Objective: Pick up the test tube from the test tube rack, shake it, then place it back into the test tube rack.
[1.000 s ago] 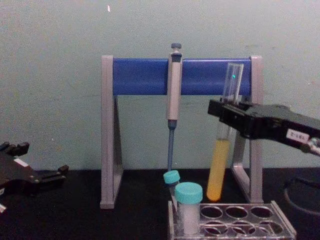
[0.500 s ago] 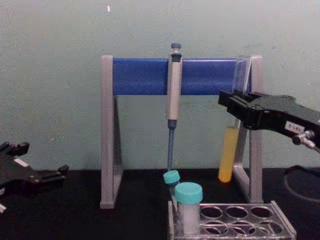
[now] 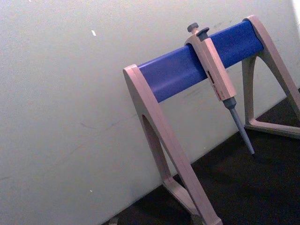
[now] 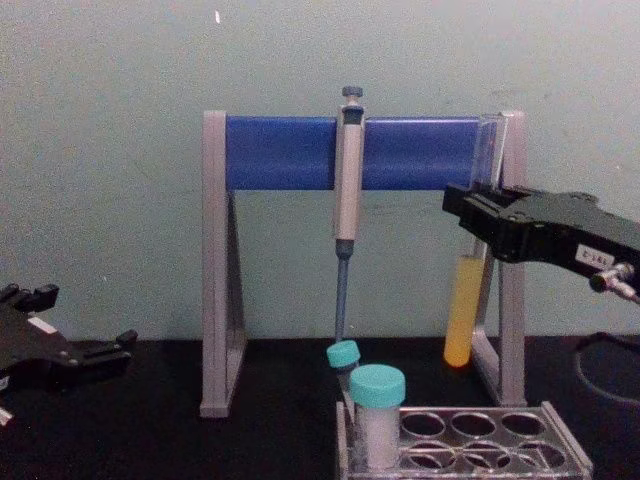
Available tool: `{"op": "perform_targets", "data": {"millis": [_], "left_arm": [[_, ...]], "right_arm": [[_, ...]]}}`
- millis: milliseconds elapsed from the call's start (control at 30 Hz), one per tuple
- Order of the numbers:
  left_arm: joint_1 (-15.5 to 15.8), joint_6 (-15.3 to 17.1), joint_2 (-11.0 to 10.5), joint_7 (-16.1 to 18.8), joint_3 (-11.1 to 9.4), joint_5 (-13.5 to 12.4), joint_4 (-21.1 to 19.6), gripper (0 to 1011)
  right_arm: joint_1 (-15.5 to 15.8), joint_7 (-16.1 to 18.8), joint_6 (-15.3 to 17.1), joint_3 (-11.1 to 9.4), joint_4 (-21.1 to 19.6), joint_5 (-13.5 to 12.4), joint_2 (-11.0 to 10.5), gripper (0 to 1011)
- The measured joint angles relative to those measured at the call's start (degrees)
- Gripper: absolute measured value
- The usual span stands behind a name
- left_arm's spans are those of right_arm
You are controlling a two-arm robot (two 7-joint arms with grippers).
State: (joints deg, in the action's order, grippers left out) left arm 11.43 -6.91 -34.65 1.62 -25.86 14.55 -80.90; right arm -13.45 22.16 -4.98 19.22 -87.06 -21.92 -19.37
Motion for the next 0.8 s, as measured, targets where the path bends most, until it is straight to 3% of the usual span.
{"op": "perform_targets", "data": {"millis": [800], "left_arm": [[0.0, 0.0, 0.0, 0.0, 0.0, 0.0, 0.0, 1001]], "right_arm": [[0.11, 0.78, 0.51, -0.51, -0.22, 0.08, 0.25, 233]]}}
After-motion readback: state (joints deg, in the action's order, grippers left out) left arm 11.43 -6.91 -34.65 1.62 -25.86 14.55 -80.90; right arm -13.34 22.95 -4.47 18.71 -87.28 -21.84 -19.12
